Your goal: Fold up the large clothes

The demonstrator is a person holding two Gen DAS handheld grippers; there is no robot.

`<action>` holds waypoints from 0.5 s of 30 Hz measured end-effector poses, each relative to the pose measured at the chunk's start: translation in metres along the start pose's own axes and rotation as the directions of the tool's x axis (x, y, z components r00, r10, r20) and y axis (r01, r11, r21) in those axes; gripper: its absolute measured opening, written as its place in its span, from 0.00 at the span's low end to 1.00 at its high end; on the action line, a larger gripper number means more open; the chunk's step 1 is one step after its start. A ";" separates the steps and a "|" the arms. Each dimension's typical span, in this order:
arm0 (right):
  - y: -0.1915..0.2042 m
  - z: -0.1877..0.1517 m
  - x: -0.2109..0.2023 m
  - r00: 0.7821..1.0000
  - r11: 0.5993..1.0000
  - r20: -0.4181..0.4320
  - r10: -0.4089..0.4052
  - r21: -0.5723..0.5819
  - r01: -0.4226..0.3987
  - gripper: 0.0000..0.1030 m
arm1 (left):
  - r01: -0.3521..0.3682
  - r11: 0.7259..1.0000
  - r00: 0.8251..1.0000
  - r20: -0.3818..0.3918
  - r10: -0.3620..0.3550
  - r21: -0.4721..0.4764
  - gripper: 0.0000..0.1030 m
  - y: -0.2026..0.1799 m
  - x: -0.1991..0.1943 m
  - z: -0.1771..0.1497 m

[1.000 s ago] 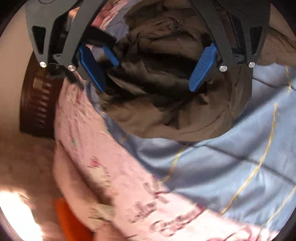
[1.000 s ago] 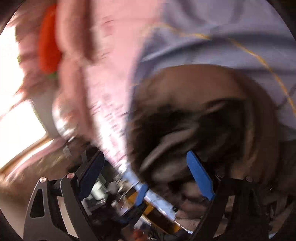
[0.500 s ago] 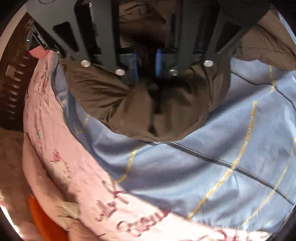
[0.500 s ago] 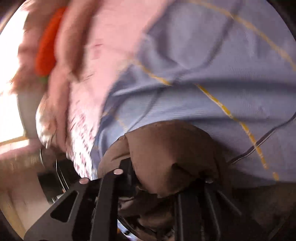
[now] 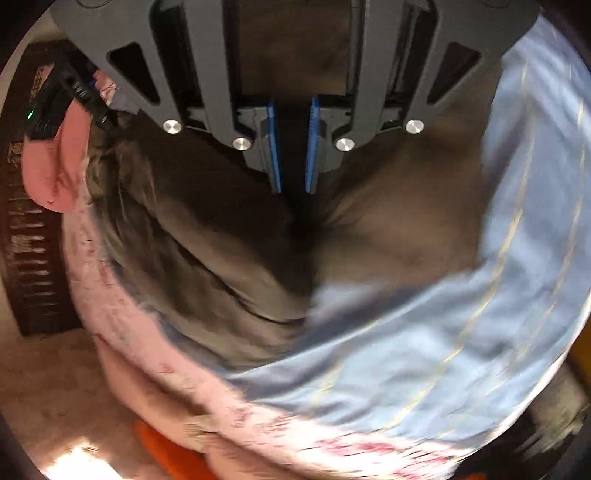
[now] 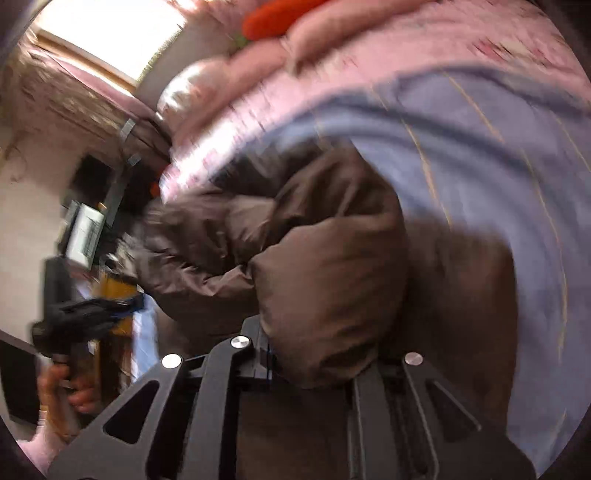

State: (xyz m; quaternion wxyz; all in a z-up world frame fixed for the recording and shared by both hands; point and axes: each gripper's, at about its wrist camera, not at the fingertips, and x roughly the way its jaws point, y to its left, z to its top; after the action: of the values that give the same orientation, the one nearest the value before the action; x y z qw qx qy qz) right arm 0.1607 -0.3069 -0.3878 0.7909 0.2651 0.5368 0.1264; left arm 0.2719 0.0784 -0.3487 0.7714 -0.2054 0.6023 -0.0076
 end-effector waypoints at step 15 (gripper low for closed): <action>-0.002 -0.072 0.002 0.973 0.971 -0.022 -0.230 -0.079 0.227 0.22 | -0.191 0.931 0.980 0.115 0.162 0.310 0.12 -0.082 0.033 -0.034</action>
State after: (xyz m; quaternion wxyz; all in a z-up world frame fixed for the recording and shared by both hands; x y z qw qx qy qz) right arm 0.0958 -0.2873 -0.4108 0.8012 0.1693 0.5709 0.0589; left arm 0.2685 -0.0158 -0.3588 0.8177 -0.0229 0.5746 -0.0268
